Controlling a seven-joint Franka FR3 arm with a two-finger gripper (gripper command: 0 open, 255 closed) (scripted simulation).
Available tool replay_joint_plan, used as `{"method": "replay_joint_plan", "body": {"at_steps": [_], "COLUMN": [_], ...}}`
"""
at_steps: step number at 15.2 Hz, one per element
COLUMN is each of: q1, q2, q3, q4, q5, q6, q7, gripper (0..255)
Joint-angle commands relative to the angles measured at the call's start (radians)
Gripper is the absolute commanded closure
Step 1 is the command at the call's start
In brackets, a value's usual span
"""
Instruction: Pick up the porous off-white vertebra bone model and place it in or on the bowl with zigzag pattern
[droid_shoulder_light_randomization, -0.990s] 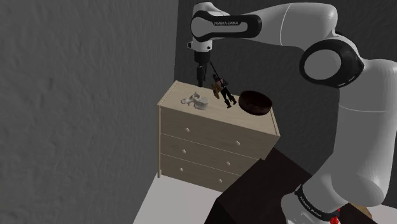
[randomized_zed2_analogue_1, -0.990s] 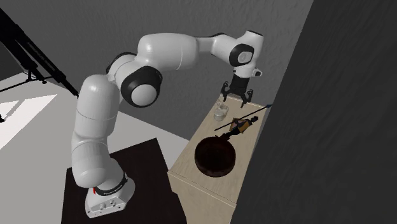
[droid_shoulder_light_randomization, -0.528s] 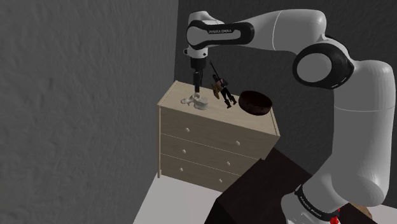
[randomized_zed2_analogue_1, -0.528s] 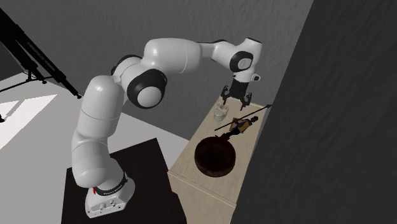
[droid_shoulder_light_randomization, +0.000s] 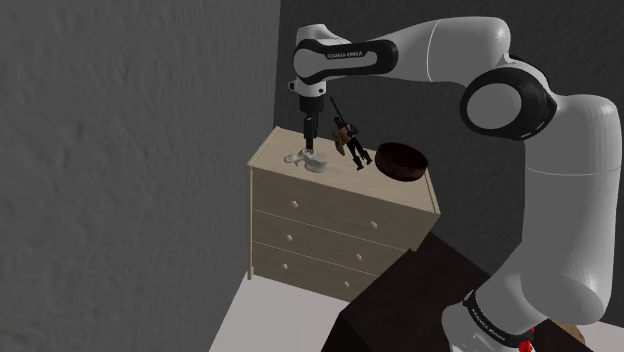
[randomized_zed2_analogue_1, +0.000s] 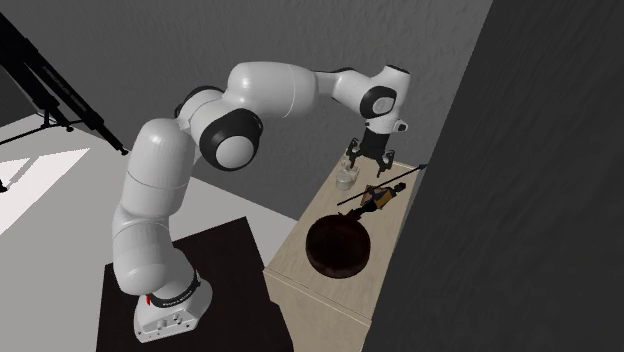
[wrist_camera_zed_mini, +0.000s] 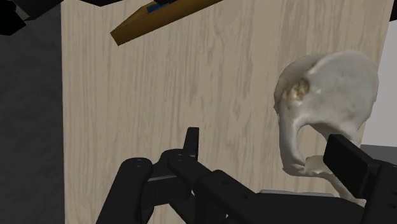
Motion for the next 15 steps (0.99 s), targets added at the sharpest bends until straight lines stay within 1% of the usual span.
{"method": "replay_joint_plan", "body": {"at_steps": [1,2,11,15], "q1": [0.000,0.000,0.000,0.000], "q2": [0.000,0.000,0.000,-0.006], "q3": [0.000,0.000,0.000,0.000], "q4": [0.000,0.000,0.000,0.044], "q5": [0.000,0.000,0.000,0.000], "q6": [0.000,0.000,0.000,-0.050], "q7": [0.000,0.000,0.000,-0.001], "gripper": [0,255,255,255]}}
